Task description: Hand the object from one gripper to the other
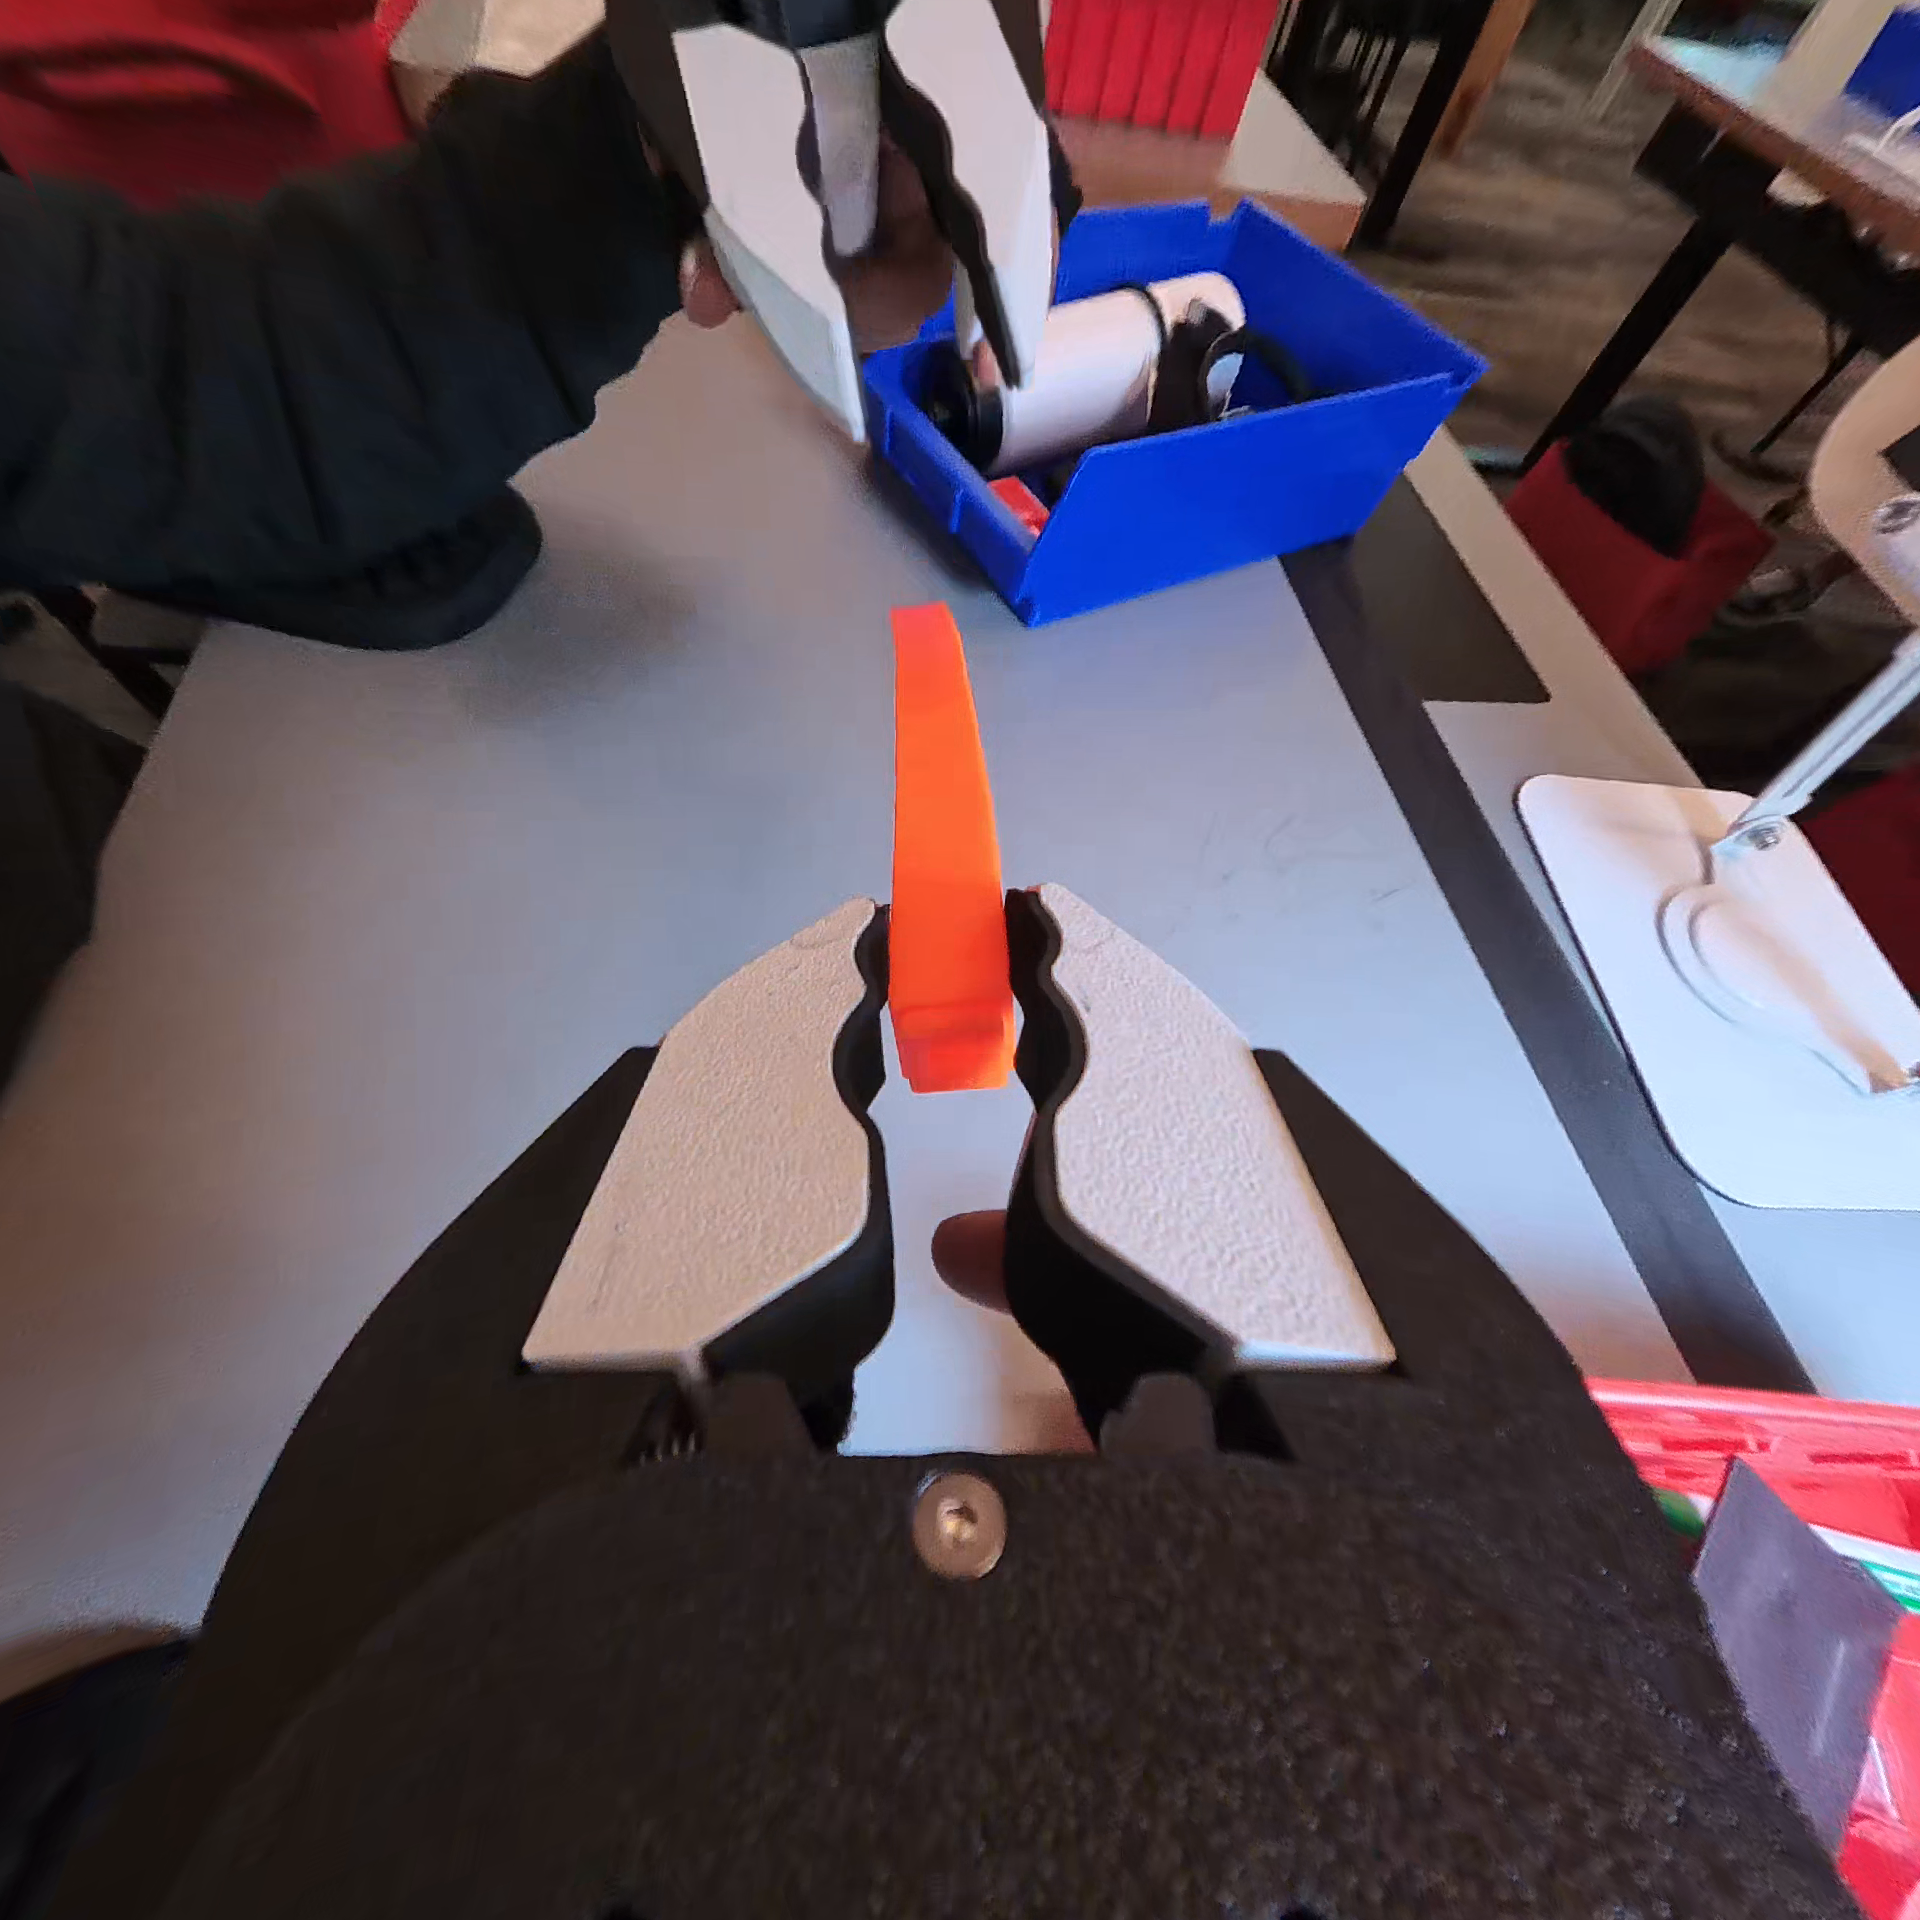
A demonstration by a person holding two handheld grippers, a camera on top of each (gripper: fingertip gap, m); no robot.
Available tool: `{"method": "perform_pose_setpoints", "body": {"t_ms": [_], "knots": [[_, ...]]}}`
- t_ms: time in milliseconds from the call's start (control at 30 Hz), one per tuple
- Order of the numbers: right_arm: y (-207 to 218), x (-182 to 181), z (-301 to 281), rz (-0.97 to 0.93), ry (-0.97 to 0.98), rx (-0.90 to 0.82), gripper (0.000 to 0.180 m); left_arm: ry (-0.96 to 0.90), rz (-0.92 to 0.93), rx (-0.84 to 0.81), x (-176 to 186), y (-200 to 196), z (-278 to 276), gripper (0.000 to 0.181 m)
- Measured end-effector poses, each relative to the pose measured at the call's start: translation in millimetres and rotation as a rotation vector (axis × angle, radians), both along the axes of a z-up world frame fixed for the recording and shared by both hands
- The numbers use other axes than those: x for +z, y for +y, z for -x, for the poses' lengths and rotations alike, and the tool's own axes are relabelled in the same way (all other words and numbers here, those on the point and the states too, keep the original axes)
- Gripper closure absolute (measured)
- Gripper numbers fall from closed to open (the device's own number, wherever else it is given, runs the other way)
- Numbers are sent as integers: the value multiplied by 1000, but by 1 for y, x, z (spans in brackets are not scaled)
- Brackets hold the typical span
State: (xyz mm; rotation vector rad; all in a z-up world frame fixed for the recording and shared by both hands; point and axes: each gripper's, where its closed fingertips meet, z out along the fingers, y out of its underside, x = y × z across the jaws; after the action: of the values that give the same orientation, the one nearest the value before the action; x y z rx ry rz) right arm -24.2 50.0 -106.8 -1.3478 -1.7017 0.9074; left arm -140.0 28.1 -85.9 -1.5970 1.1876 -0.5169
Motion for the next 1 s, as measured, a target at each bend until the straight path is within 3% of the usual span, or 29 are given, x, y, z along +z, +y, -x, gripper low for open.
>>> {"method": "perform_pose_setpoints", "body": {"t_ms": [200,367,433,500,600,733,900,967,1000], "knots": [[-23,0,17,-66,-42,57,158,252,-12,-76,-47,-8,-61,141],[-40,17,25,-165,-16,69,158,297,-67,-52,-54,-4,-78,157],[-38,38,28,-197,90,28,155,207,-65,-50,-39,-3,-79,157],[-39,63,26,-150,221,20,135,73,-83,-41,-17,-2,-77,158],[-34,83,20,-74,358,11,127,-257,-75,-57,31,-5,-70,158],[-29,63,34,45,357,43,122,-659,-53,-130,87,-19,-51,158],[-54,34,72,213,355,160,121,-909,-93,-177,120,-32,-38,157],[-65,32,82,254,387,191,130,-948,-74,-208,122,-35,-37,158],[-67,32,85,248,394,195,145,-959,-68,-217,122,-35,-37,158]]}}
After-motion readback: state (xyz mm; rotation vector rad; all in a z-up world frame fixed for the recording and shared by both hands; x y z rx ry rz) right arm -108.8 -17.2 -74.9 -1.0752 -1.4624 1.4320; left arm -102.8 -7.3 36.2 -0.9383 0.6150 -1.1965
